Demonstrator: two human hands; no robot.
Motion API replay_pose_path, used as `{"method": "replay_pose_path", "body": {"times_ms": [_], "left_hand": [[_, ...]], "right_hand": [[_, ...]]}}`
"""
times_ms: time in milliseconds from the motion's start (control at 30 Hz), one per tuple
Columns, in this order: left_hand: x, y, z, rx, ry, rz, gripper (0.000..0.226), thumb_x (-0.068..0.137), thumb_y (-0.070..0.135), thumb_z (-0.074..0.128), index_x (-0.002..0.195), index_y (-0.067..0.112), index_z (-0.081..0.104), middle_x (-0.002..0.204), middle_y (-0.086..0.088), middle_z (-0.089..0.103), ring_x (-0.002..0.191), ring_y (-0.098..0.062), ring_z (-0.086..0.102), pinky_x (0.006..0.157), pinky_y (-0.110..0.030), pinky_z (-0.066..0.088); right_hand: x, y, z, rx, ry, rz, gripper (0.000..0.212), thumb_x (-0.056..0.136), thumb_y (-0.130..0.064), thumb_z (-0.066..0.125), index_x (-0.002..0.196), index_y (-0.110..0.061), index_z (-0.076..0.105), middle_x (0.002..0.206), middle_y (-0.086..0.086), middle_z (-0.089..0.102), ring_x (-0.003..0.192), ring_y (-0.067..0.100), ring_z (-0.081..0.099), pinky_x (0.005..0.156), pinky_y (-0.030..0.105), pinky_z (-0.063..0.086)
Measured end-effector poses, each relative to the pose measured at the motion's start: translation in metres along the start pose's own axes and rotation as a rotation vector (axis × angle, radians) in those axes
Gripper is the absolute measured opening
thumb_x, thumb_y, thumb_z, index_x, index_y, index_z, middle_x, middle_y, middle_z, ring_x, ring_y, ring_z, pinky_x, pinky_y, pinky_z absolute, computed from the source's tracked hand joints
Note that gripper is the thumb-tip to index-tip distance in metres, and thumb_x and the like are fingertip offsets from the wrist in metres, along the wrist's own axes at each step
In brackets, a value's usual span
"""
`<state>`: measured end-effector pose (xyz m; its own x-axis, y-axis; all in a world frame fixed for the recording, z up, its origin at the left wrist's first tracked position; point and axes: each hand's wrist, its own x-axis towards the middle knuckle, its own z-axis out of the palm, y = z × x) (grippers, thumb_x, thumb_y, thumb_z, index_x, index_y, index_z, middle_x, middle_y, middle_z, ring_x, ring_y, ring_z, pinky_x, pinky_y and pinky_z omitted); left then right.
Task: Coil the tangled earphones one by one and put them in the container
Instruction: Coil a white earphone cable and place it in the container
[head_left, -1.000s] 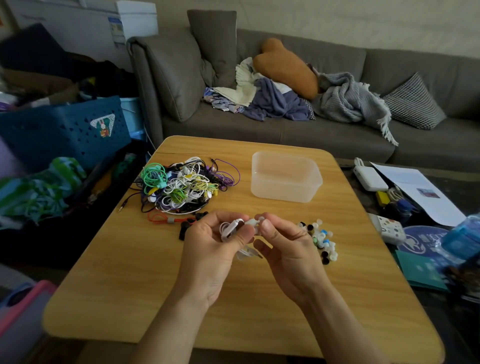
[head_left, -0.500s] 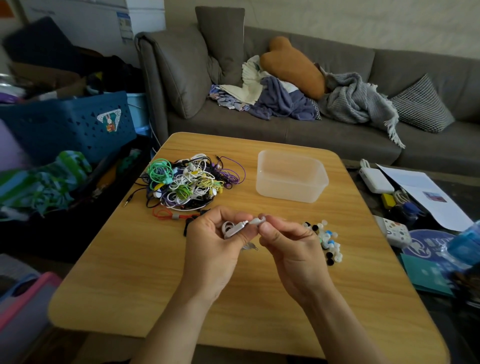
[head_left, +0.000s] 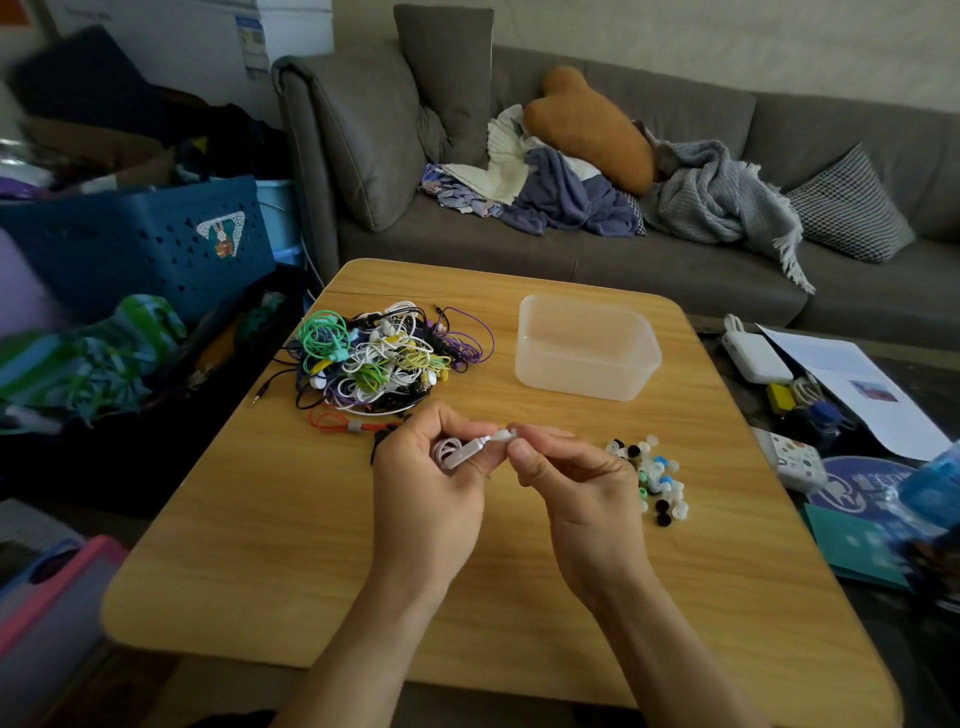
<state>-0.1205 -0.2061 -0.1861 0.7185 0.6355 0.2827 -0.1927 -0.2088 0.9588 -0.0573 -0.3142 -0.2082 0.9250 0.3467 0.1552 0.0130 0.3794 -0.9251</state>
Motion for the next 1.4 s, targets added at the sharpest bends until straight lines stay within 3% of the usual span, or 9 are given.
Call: {"method": "replay_pose_path", "body": {"times_ms": [167,333,533,600,700,933,1133,1267,1400], "left_hand": [[0.003,0.001,-0.002,0.001,0.006,-0.019,0.017,0.077,0.008,0.079,0.075,0.014,0.064,0.077,0.007,0.073,0.068,-0.008,0.069,0.063,-0.026,0.056],[0.006,0.0,-0.007,-0.03,-0.101,-0.105,0.013,0.08,0.004,0.075,0.081,0.012,0.065,0.079,0.006,0.074,0.069,-0.008,0.069,0.059,-0.021,0.054],[0.008,-0.001,-0.014,-0.071,-0.224,-0.215,0.01,0.085,0.004,0.07,0.089,0.012,0.066,0.076,-0.002,0.072,0.071,-0.015,0.071,0.064,-0.029,0.058],[0.008,-0.001,-0.016,-0.082,-0.272,-0.264,0.01,0.086,0.006,0.07,0.09,0.015,0.069,0.078,-0.003,0.073,0.072,-0.018,0.071,0.069,-0.039,0.059],[0.008,0.0,-0.018,-0.077,-0.312,-0.299,0.009,0.085,0.011,0.072,0.089,0.019,0.072,0.081,-0.007,0.074,0.076,-0.022,0.071,0.075,-0.053,0.057],[0.008,0.001,-0.018,-0.064,-0.324,-0.286,0.009,0.081,0.005,0.074,0.087,0.012,0.071,0.076,-0.008,0.073,0.068,-0.017,0.069,0.062,-0.027,0.055],[0.008,0.001,-0.016,-0.172,-0.366,-0.416,0.011,0.081,-0.005,0.07,0.082,0.006,0.069,0.07,-0.012,0.071,0.065,-0.021,0.065,0.066,-0.034,0.056],[0.008,0.005,-0.016,-0.268,-0.46,-0.529,0.014,0.08,-0.01,0.067,0.077,0.004,0.068,0.071,-0.011,0.071,0.06,-0.02,0.064,0.06,-0.03,0.056],[0.006,0.007,-0.015,-0.305,-0.545,-0.608,0.012,0.076,-0.006,0.069,0.072,0.005,0.072,0.068,-0.014,0.067,0.061,-0.021,0.063,0.057,-0.03,0.054]], "right_hand": [[0.0,0.004,-0.001,0.173,-0.093,0.245,0.053,0.058,-0.035,0.093,0.099,-0.005,0.077,0.102,0.009,0.073,0.082,0.013,0.061,0.073,0.028,0.049],[0.003,-0.002,-0.005,0.191,-0.194,0.255,0.031,0.066,-0.032,0.087,0.088,-0.014,0.076,0.093,0.005,0.07,0.082,0.013,0.062,0.075,0.031,0.046],[0.006,-0.009,-0.012,0.09,-0.199,0.334,0.055,0.042,-0.038,0.099,0.09,-0.018,0.08,0.085,0.006,0.075,0.072,0.014,0.064,0.066,0.024,0.052],[0.007,-0.01,-0.015,0.05,-0.215,0.354,0.057,0.04,-0.039,0.1,0.088,-0.017,0.08,0.085,0.008,0.074,0.072,0.017,0.061,0.065,0.024,0.052],[0.007,-0.011,-0.019,0.031,-0.246,0.362,0.055,0.04,-0.04,0.1,0.085,-0.015,0.08,0.083,0.01,0.073,0.071,0.019,0.059,0.064,0.024,0.052],[0.008,-0.009,-0.022,0.004,-0.275,0.322,0.053,0.042,-0.039,0.1,0.082,-0.01,0.08,0.081,0.013,0.073,0.068,0.018,0.06,0.063,0.026,0.049],[0.009,-0.014,-0.027,-0.002,-0.374,0.294,0.042,0.048,-0.033,0.098,0.078,-0.011,0.079,0.079,0.012,0.074,0.067,0.015,0.065,0.065,0.024,0.052],[0.009,-0.019,-0.035,-0.1,-0.428,0.248,0.034,0.056,-0.033,0.096,0.077,-0.013,0.078,0.082,0.016,0.074,0.078,0.03,0.068,0.079,0.04,0.051],[0.006,-0.029,-0.043,-0.177,-0.503,0.138,0.01,0.07,-0.013,0.085,0.078,-0.014,0.079,0.08,0.01,0.074,0.078,0.021,0.071,0.075,0.028,0.055]]}}
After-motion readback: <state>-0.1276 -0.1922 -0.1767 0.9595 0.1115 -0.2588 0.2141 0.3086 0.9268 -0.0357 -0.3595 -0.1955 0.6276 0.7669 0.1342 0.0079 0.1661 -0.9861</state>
